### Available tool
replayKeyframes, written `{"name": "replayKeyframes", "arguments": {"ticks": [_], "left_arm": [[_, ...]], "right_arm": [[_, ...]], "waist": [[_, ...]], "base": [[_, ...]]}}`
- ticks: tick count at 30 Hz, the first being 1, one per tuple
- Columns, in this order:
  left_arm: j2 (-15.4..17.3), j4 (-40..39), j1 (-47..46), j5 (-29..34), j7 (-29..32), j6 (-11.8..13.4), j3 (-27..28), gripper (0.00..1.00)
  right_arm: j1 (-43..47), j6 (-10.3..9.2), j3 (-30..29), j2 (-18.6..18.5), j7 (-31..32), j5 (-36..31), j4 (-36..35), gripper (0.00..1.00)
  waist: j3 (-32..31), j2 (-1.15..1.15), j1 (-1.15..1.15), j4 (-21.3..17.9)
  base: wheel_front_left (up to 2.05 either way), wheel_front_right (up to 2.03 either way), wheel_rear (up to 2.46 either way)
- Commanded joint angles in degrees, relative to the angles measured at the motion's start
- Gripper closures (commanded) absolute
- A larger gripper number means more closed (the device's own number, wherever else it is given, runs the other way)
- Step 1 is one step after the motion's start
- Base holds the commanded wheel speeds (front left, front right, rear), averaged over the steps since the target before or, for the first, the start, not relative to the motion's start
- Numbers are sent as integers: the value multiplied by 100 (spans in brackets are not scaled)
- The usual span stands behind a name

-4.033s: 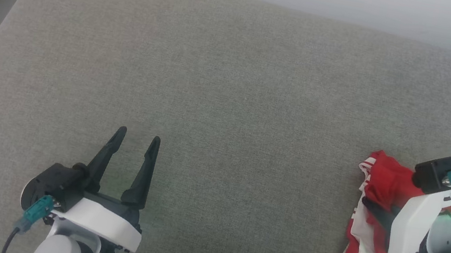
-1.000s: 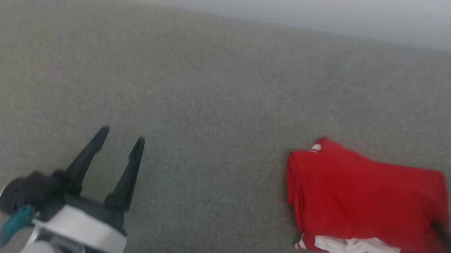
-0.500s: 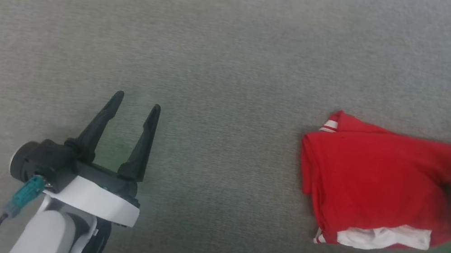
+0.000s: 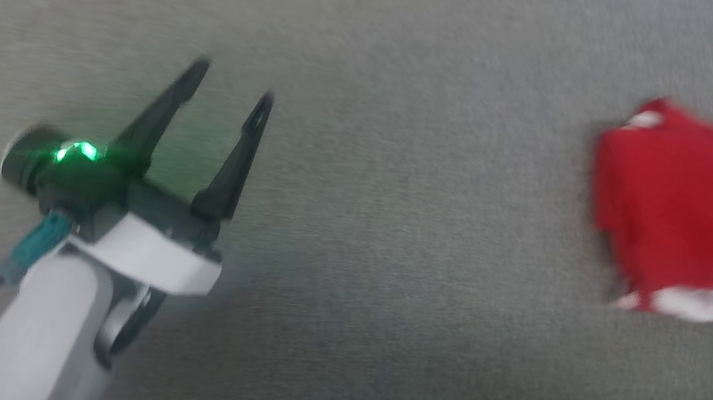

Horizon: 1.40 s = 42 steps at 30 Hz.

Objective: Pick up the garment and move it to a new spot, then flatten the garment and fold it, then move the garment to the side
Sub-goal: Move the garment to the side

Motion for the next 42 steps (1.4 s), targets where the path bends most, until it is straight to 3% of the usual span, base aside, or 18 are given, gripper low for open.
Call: {"name": "replayKeyframes", "arguments": {"ticks": [1, 6, 14, 26, 27, 28, 37, 42], "left_arm": [[126, -48, -335, 17, -26, -8, -128, 0], [412, -69, -1126, 56, -26, -8, -506, 0], [640, -129, -2034, 57, -26, -8, -698, 0], [850, -105, -2346, 54, -25, -7, -718, 0], [843, -95, -2309, 55, -25, -7, -707, 0], [829, -79, -2262, 54, -25, -7, -696, 0], [547, 177, -1575, -56, -26, -8, -413, 0], [272, 443, -716, -145, -26, -8, -85, 0]], "right_arm": [[-191, -11, -214, -99, -195, -62, 144, 100], [-720, -11, -611, -295, -710, -293, 602, 100], [-1719, -11, -679, -451, -1440, -943, 1578, 100], [-3048, -10, -72, -254, -2552, -1664, 3286, 100], [-3096, -10, -18, -262, -2645, -1698, 3395, 67], [-3130, -10, 34, -278, -2751, -1725, 3479, 0], [-3047, -10, 966, -347, -3398, -1602, 3447, 0], [-2660, -10, 1692, -95, -3697, -1272, 2963, 0]], "waist": [[464, 0, 0, -377], [928, 0, 0, -579], [1416, 0, 0, -648], [1656, 0, 0, -622], [1628, 0, 0, -614], [1585, 0, 0, -606], [722, 0, 0, -490], [-67, 0, 0, -282]], "base": [[0, 0, 0], [0, 0, 0], [0, 0, 0], [0, 0, 0], [0, 0, 0], [0, 0, 0], [0, 0, 0], [0, 0, 0]]}}
